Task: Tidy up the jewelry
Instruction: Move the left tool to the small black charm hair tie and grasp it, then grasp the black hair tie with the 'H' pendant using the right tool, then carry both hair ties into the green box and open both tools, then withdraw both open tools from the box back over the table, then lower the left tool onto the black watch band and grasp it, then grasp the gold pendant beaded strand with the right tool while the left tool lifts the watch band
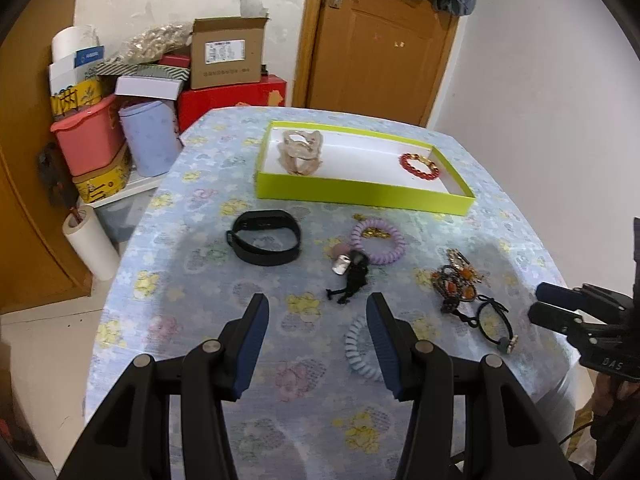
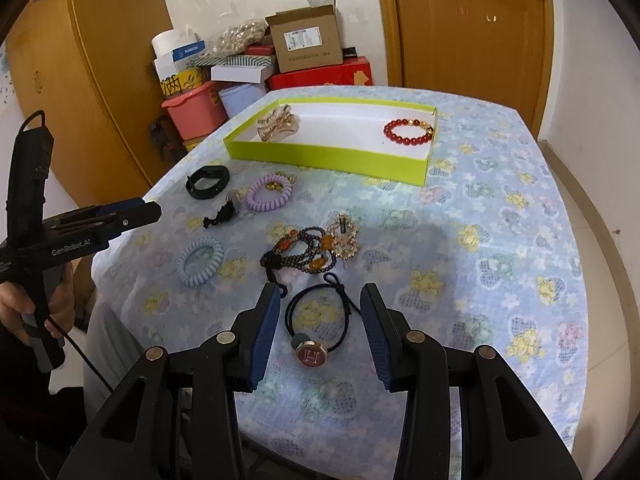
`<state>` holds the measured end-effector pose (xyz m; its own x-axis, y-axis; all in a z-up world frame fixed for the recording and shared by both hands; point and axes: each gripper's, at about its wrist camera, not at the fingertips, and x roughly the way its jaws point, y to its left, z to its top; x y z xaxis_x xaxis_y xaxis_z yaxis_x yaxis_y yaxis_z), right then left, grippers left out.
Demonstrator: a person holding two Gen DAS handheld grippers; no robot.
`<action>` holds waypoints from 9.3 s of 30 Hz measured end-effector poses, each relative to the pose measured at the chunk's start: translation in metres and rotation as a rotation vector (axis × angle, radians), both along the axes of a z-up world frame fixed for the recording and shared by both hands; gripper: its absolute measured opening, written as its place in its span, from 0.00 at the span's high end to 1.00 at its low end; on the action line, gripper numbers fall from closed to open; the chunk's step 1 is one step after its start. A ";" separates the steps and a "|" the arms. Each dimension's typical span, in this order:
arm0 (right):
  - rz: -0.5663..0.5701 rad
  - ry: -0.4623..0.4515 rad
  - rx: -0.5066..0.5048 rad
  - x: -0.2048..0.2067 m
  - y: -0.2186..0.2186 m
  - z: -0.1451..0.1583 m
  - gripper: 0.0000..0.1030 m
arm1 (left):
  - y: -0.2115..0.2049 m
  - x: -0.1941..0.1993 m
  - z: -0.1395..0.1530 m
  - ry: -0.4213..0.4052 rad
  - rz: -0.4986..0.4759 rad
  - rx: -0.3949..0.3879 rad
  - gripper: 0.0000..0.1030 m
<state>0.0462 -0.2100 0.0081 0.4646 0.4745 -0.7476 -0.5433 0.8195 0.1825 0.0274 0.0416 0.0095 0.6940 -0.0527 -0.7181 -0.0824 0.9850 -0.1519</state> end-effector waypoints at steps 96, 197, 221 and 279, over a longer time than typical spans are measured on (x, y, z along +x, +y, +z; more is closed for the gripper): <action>-0.012 -0.210 0.037 0.093 0.020 0.056 0.82 | -0.012 0.126 0.023 -0.029 -0.110 0.012 0.85; -0.014 -0.061 -0.019 -0.013 0.014 0.022 0.57 | -0.014 -0.009 0.032 -0.053 0.050 0.076 0.69; -0.014 0.017 -0.032 0.023 0.024 -0.007 0.57 | 0.051 0.054 -0.026 0.084 0.212 -0.113 0.60; 0.030 -0.052 -0.088 0.051 0.032 -0.018 0.97 | 0.018 0.067 -0.023 0.059 0.052 -0.010 0.90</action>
<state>0.0967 -0.1777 -0.0095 0.4907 0.4218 -0.7625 -0.5743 0.8146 0.0811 0.0947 0.0594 -0.0138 0.6524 -0.0251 -0.7574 -0.1429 0.9774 -0.1555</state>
